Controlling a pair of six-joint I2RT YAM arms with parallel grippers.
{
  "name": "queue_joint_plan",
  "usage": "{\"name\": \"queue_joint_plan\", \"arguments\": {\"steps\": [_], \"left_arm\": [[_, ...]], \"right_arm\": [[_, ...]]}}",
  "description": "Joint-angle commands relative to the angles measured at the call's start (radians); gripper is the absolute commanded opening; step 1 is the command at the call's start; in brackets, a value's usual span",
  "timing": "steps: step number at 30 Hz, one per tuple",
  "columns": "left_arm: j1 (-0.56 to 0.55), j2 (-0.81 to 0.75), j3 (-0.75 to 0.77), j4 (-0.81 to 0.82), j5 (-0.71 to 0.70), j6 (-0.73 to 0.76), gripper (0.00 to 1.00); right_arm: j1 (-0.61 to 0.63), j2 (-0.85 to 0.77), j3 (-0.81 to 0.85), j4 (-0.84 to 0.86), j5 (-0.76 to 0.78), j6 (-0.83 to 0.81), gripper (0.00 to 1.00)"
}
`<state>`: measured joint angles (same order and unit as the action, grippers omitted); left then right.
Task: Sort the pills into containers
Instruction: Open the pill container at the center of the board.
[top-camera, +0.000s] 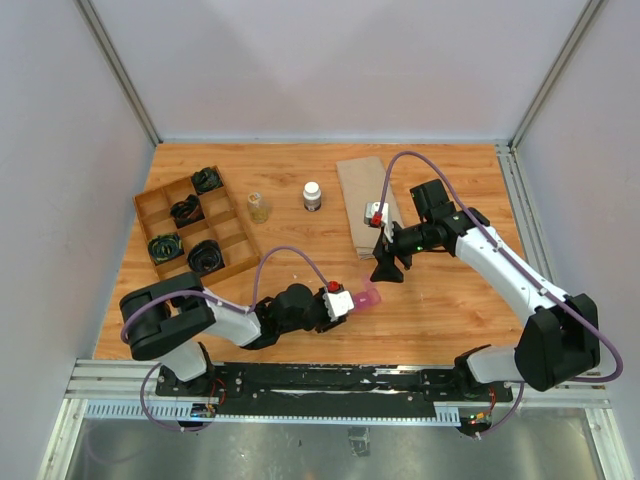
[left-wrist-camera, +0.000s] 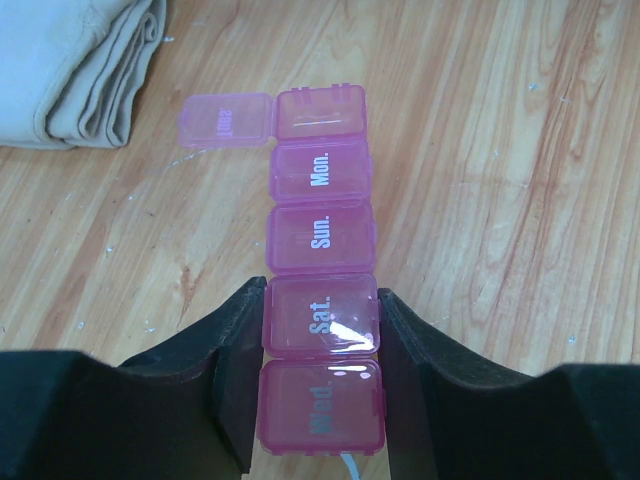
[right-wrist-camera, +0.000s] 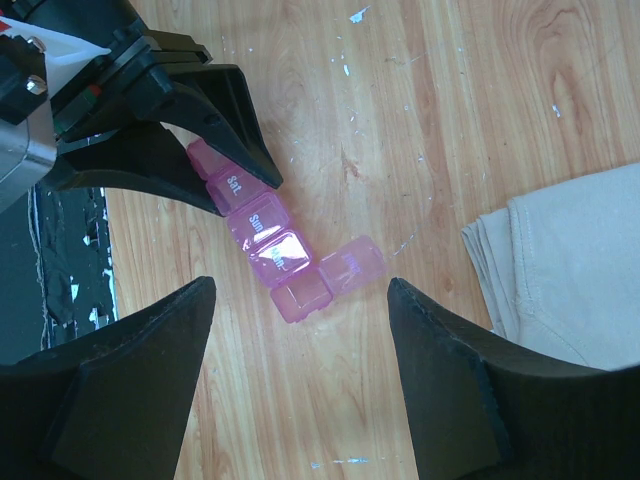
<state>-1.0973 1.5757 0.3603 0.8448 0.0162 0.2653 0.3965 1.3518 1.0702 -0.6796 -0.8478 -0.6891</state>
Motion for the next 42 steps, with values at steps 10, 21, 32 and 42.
{"name": "queue_joint_plan", "arguments": {"steps": [10, 21, 32, 42], "left_arm": [[0.026, 0.015, 0.013, 0.017, -0.006, 0.031, 0.19], [0.027, -0.026, -0.018, 0.017, -0.073, 0.016, 0.53], [0.027, -0.085, -0.04, -0.001, -0.09, -0.019, 0.69], [0.027, -0.343, -0.106, -0.03, -0.042, -0.191, 0.77]], "right_arm": [[-0.021, 0.004, 0.006, -0.025, -0.023, -0.02, 0.72], [-0.025, 0.004, 0.007, -0.028, -0.028, -0.022, 0.72], [-0.033, -0.004, 0.008, -0.03, -0.034, -0.023, 0.72], [-0.043, -0.008, 0.007, -0.03, -0.03, -0.027, 0.72]]}}
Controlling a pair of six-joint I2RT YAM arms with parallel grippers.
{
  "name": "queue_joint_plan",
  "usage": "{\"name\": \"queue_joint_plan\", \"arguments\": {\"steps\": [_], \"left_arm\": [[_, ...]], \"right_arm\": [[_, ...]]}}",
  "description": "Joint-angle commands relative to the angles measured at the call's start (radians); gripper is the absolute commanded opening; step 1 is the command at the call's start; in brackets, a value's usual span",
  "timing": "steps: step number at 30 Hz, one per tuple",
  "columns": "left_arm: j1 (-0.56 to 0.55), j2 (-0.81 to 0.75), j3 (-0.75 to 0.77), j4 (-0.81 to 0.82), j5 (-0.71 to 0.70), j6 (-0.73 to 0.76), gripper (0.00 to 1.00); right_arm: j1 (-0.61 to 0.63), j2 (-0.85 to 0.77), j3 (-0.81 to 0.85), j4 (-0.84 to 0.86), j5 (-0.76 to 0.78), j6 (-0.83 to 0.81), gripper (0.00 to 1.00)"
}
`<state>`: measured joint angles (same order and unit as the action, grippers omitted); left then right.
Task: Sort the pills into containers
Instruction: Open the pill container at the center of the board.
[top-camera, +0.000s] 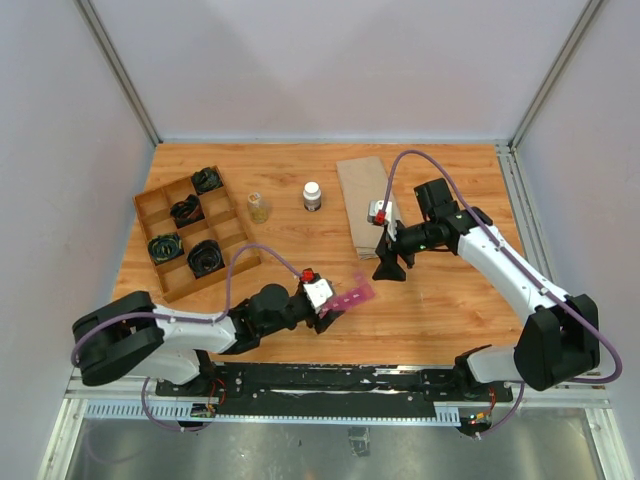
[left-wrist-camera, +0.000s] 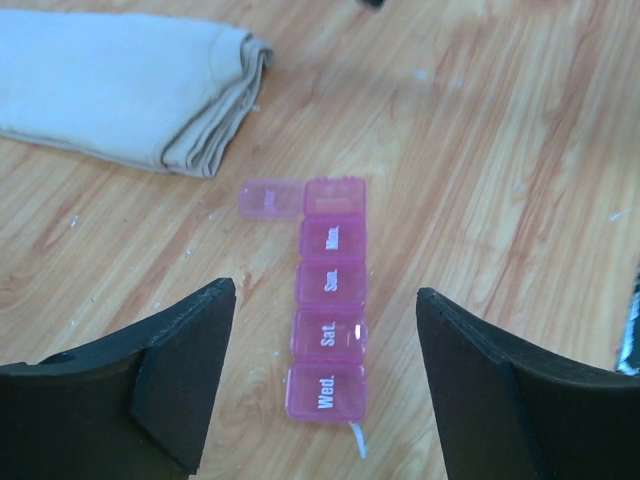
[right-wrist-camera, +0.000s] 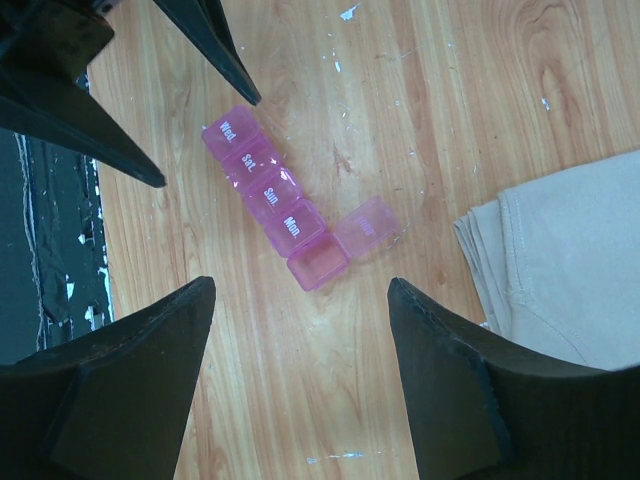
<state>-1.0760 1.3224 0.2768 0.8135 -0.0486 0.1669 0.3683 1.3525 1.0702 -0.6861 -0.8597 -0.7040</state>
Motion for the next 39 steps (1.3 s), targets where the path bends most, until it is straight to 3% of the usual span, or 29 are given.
{"name": "queue_joint_plan", "arguments": {"steps": [1, 5, 11, 20, 28, 33, 39], "left_arm": [[0.004, -0.119, -0.028, -0.002, 0.026, -0.114, 0.8], [0.006, -0.229, -0.015, -0.083, -0.024, -0.229, 0.83], [0.005, -0.328, 0.061, -0.326, -0.1, -0.425, 0.79], [0.011, -0.406, 0.157, -0.656, -0.25, -0.695, 0.67], [0.103, -0.419, 0.17, -0.759, -0.235, -0.764, 0.39], [0.121, -0.457, 0.14, -0.754, -0.228, -0.78, 0.37], [0.122, -0.537, 0.137, -0.789, -0.285, -0.764, 0.38]], "right_arm": [[-0.015, -0.007, 0.006, -0.023, -0.017, -0.014, 0.72], [-0.015, 0.008, -0.006, -0.022, 0.031, -0.038, 0.72], [-0.015, 0.095, -0.003, -0.034, 0.169, -0.05, 0.66], [-0.009, 0.269, 0.05, -0.099, 0.257, -0.02, 0.33], [0.028, 0.386, 0.061, -0.088, 0.278, 0.047, 0.09], [0.054, 0.438, 0.066, -0.085, 0.269, 0.072, 0.01], [0.118, 0.456, 0.071, -0.085, 0.234, 0.081, 0.01]]}}
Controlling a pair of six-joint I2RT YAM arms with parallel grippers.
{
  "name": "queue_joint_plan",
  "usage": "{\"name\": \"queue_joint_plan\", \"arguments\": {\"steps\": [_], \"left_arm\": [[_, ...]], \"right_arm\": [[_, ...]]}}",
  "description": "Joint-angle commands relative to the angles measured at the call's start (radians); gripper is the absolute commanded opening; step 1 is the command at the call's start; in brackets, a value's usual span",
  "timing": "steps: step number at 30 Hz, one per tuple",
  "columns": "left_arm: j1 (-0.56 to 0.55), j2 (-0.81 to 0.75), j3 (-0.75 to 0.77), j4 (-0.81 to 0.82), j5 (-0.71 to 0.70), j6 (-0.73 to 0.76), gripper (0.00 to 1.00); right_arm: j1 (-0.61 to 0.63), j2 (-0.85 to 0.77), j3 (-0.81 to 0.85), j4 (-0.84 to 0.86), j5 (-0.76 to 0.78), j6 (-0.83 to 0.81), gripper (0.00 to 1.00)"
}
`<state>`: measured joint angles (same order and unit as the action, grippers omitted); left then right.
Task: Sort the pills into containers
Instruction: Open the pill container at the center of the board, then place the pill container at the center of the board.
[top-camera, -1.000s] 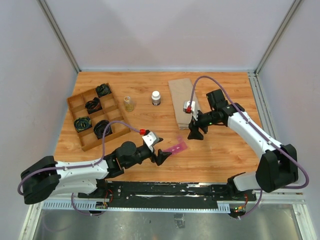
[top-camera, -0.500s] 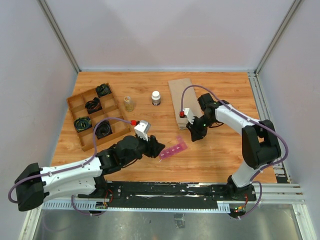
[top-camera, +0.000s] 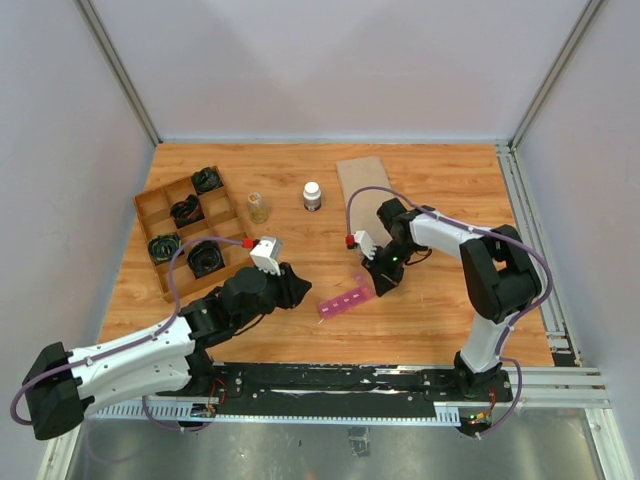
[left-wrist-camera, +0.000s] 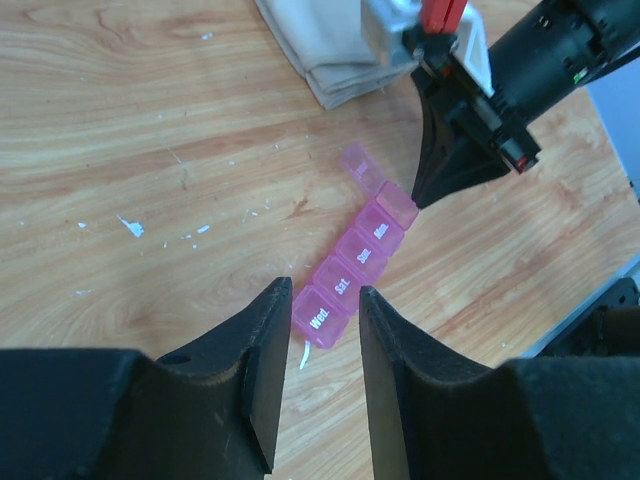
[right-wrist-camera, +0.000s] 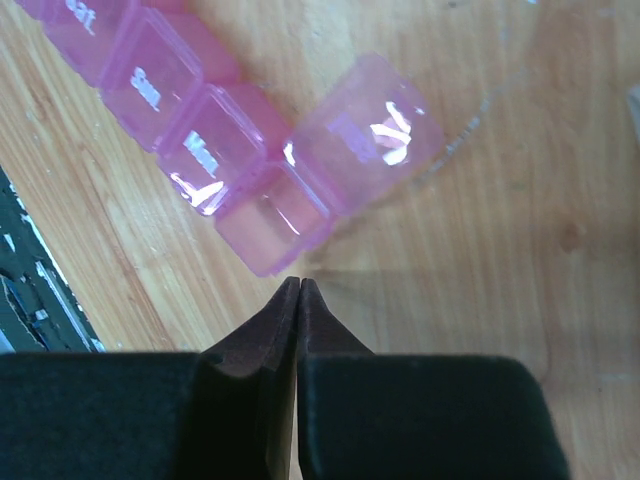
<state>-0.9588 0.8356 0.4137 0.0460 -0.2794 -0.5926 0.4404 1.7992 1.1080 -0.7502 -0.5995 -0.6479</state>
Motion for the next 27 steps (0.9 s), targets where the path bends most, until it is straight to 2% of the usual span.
{"name": "queue_joint_plan", "arguments": {"steps": [1, 8, 20, 27], "left_arm": [[0.005, -0.061, 0.002, -0.029, -0.059, -0.002, 0.38], [0.005, -0.131, -0.008, -0.034, -0.079, -0.004, 0.38], [0.005, -0.126, 0.002, -0.02, -0.06, -0.003, 0.41], [0.005, -0.145, -0.017, -0.021, -0.043, -0.023, 0.43]], "right_arm": [[0.054, 0.013, 0.035, -0.021, -0.026, 0.03, 0.01], [0.088, 0.034, 0.046, -0.016, -0.058, 0.046, 0.01], [0.179, 0.049, 0.06, -0.042, -0.115, 0.022, 0.03], [0.184, 0.041, 0.074, -0.063, -0.145, 0.013, 0.05]]}}
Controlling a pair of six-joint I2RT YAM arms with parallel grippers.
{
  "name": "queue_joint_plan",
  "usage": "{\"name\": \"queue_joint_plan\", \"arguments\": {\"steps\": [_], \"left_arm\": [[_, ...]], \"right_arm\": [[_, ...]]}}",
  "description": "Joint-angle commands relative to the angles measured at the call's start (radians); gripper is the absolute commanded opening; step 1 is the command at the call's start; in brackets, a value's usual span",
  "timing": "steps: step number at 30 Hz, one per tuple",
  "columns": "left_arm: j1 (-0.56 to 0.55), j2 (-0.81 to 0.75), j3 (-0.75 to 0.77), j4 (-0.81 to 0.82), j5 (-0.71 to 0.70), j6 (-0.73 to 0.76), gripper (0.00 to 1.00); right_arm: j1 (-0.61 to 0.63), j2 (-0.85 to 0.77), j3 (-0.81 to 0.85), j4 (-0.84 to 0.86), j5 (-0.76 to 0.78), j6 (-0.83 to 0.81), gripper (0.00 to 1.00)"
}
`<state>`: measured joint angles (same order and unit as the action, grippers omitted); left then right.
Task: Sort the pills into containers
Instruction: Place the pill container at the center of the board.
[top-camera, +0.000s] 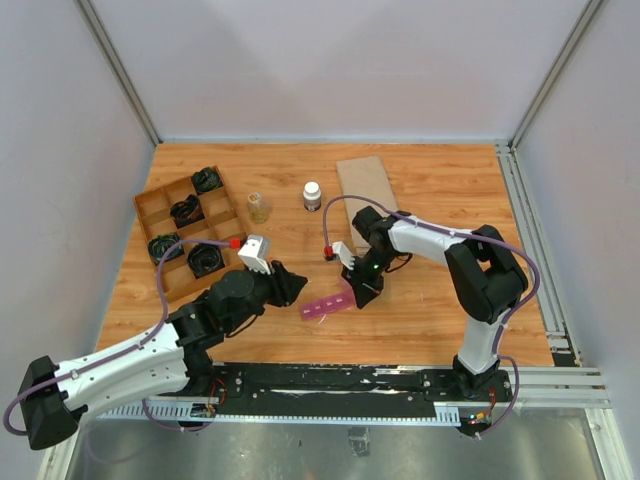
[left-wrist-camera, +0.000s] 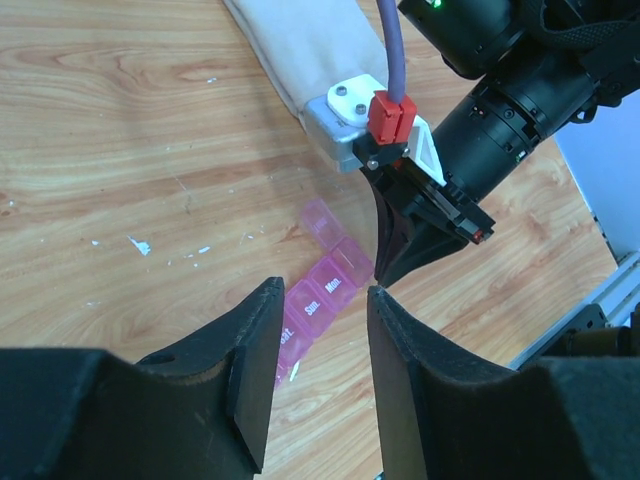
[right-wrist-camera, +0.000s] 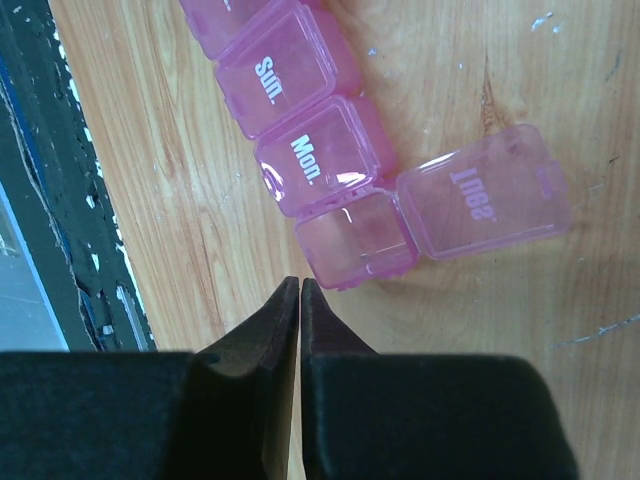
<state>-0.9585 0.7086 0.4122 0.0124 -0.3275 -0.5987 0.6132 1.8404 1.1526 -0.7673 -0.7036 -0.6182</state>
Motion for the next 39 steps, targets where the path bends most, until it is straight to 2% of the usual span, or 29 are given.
{"name": "queue_joint_plan", "arguments": {"steps": [1, 5, 8, 15, 19, 23, 27, 34, 39], "left_arm": [[0.004, -0.017, -0.017, 0.01, 0.01, -0.021, 0.44], [0.004, -0.004, -0.024, -0.001, 0.052, -0.047, 0.45], [0.004, 0.009, -0.039, -0.004, 0.111, -0.079, 0.4], [0.005, 0.026, -0.094, 0.014, 0.277, -0.177, 0.13], [0.004, 0.068, -0.12, 0.023, 0.382, -0.223, 0.01], [0.0, 0.149, -0.142, 0.063, 0.448, -0.249, 0.0], [-0.006, 0.257, -0.146, 0.11, 0.45, -0.247, 0.0], [-0.005, 0.393, -0.146, 0.19, 0.378, -0.209, 0.01], [-0.004, 0.425, -0.146, 0.206, 0.283, -0.202, 0.02]], "right_arm": [[0.01, -0.003, 0.035, -0.055, -0.044, -0.026, 0.05], [0.01, -0.028, 0.046, -0.089, -0.056, -0.065, 0.09], [0.006, -0.048, 0.049, -0.107, -0.057, -0.089, 0.1], [-0.034, -0.069, 0.056, -0.122, -0.059, -0.103, 0.11], [-0.051, -0.08, 0.057, -0.121, -0.06, -0.104, 0.11], [-0.06, -0.081, 0.057, -0.121, -0.059, -0.103, 0.11], [-0.067, -0.085, 0.058, -0.121, -0.06, -0.103, 0.11], [-0.079, -0.095, 0.057, -0.122, -0.071, -0.102, 0.11], [-0.084, -0.102, 0.056, -0.122, -0.073, -0.102, 0.11]]}}
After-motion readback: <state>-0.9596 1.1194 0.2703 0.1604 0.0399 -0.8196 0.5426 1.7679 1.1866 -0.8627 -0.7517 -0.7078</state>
